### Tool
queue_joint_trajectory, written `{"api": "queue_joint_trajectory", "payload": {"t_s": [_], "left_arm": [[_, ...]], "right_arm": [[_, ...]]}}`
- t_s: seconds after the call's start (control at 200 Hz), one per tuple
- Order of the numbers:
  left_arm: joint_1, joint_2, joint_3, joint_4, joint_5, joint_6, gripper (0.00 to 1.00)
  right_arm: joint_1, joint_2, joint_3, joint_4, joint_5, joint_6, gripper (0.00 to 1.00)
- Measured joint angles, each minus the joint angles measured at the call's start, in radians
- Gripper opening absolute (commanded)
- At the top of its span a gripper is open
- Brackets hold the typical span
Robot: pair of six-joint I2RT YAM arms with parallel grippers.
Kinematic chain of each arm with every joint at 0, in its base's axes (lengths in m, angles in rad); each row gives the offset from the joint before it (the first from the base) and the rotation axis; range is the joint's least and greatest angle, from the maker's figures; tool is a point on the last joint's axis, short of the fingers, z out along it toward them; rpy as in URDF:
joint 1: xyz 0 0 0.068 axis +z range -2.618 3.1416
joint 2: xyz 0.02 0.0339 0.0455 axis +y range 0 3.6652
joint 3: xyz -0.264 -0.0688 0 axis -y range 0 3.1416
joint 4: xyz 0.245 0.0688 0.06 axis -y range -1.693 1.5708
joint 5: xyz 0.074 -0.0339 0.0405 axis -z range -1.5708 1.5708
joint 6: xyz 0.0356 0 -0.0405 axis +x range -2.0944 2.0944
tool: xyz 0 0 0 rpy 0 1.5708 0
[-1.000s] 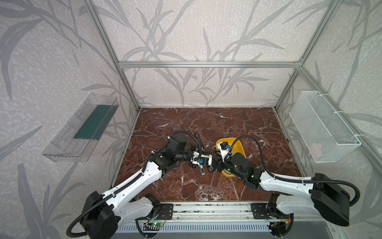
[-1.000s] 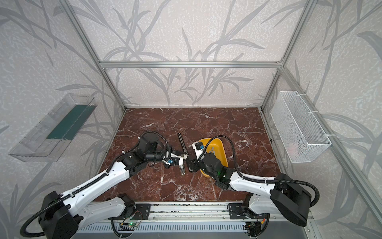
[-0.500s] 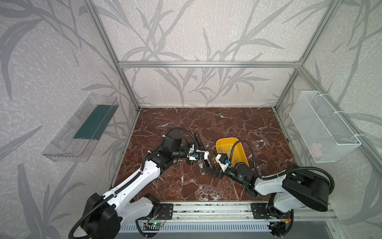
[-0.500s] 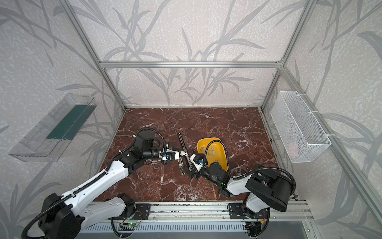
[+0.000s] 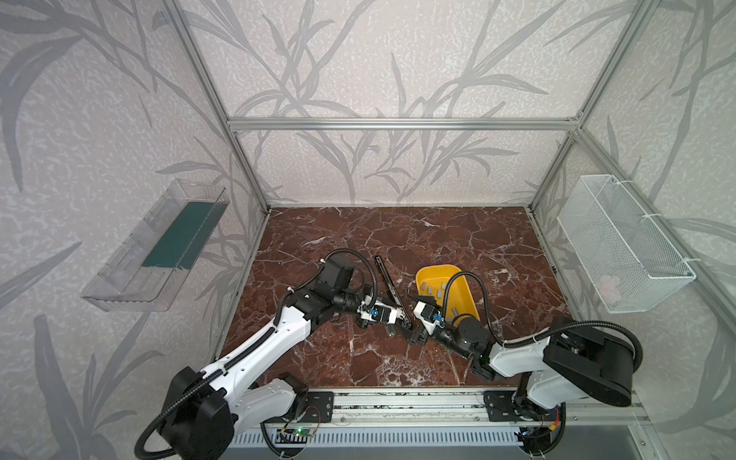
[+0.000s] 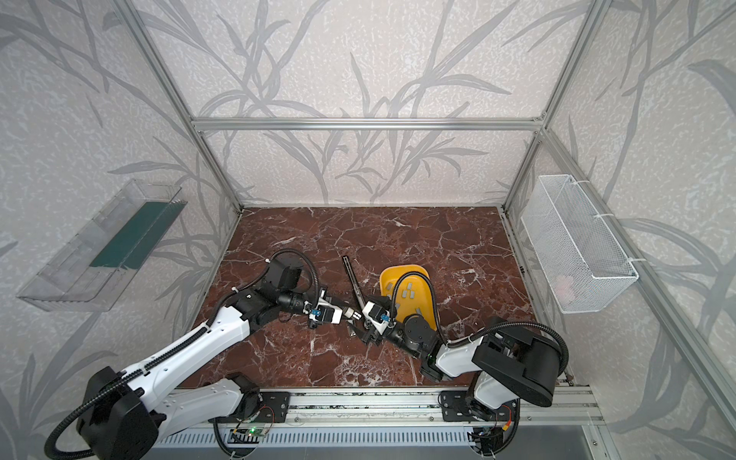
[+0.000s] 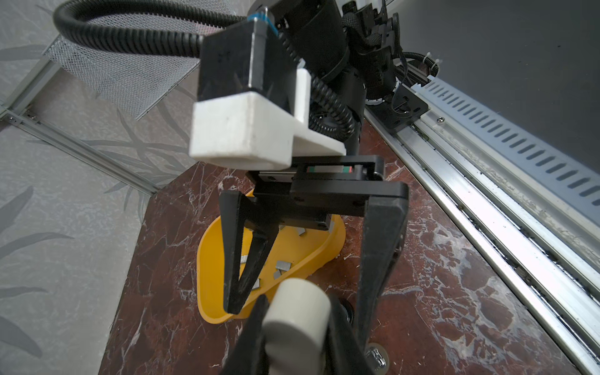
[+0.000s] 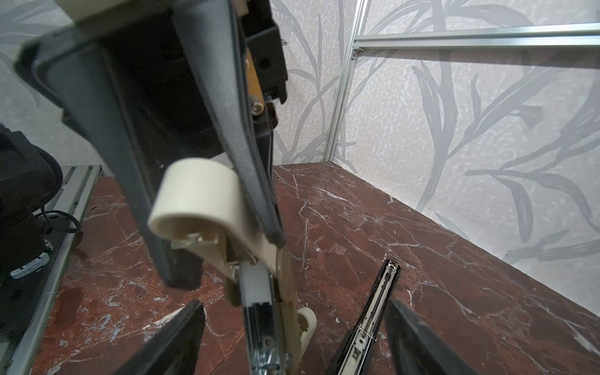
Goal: Load the staples into the stapler
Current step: 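Close the right gripper on the cream-white part held by the left gripper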
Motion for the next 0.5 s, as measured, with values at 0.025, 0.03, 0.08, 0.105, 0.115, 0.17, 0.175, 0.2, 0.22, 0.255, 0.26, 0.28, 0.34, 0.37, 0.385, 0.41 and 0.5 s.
{"api": "queue_joint_trajectory", "payload": {"t_s": [0.025,0.03,0.08,0.105,0.115,0.17,0.175,0.2,0.22,0.255,0.26,0.28,0.34,0.37,0.385,0.41,0.5], "left_arm": [[-0.001,0.0,0.0,-0.001,0.004,0.002,0.0],[-0.001,0.0,0.0,-0.001,0.004,0.002,0.0],[-0.003,0.0,0.0,-0.001,0.009,0.005,0.0],[-0.004,0.0,0.0,-0.002,0.01,0.007,0.0],[-0.005,0.0,0.0,-0.002,0.011,0.007,0.0],[-0.006,0.0,0.0,-0.003,0.016,0.01,0.0],[-0.006,0.0,0.0,-0.002,0.017,0.01,0.0],[-0.006,0.0,0.0,-0.003,0.02,0.01,0.0],[-0.006,0.0,0.0,-0.003,0.021,0.01,0.0],[-0.007,0.0,0.0,-0.003,0.024,0.01,0.0],[-0.007,0.0,0.0,-0.003,0.024,0.01,0.0],[-0.008,0.0,0.0,-0.003,0.026,0.01,0.0],[-0.011,0.0,0.0,-0.003,0.029,0.01,0.0],[-0.011,0.0,0.0,-0.003,0.029,0.01,0.0],[-0.011,0.0,0.0,-0.002,0.029,0.011,0.0],[-0.011,0.0,0.001,-0.001,0.029,0.011,0.0],[-0.011,0.0,0.002,0.0,0.029,0.012,0.0]], "right_arm": [[0.0,0.0,0.0,0.0,-0.002,-0.002,0.82],[0.0,0.0,0.0,0.0,-0.002,-0.002,0.82],[0.009,0.0,0.001,-0.001,-0.001,-0.005,0.78],[0.014,0.0,0.002,-0.002,-0.003,-0.005,0.76],[0.017,0.0,0.003,-0.002,-0.003,-0.006,0.75],[0.026,-0.002,0.013,-0.014,-0.006,-0.005,0.69],[0.027,-0.002,0.014,-0.016,-0.007,-0.006,0.69],[0.03,-0.004,0.02,-0.026,-0.007,-0.008,0.66],[0.032,-0.008,0.026,-0.037,-0.007,-0.009,0.64],[0.036,-0.015,0.035,-0.056,-0.008,-0.009,0.62],[0.037,-0.017,0.038,-0.061,-0.007,-0.008,0.61],[0.038,-0.022,0.044,-0.073,-0.007,-0.008,0.6],[0.043,-0.041,0.067,-0.119,-0.005,-0.009,0.57],[0.045,-0.048,0.077,-0.138,-0.003,-0.008,0.56],[0.046,-0.051,0.081,-0.145,-0.003,-0.008,0.55],[0.046,-0.056,0.087,-0.161,-0.001,-0.008,0.53],[0.05,-0.058,0.095,-0.188,0.005,-0.007,0.44]]}}
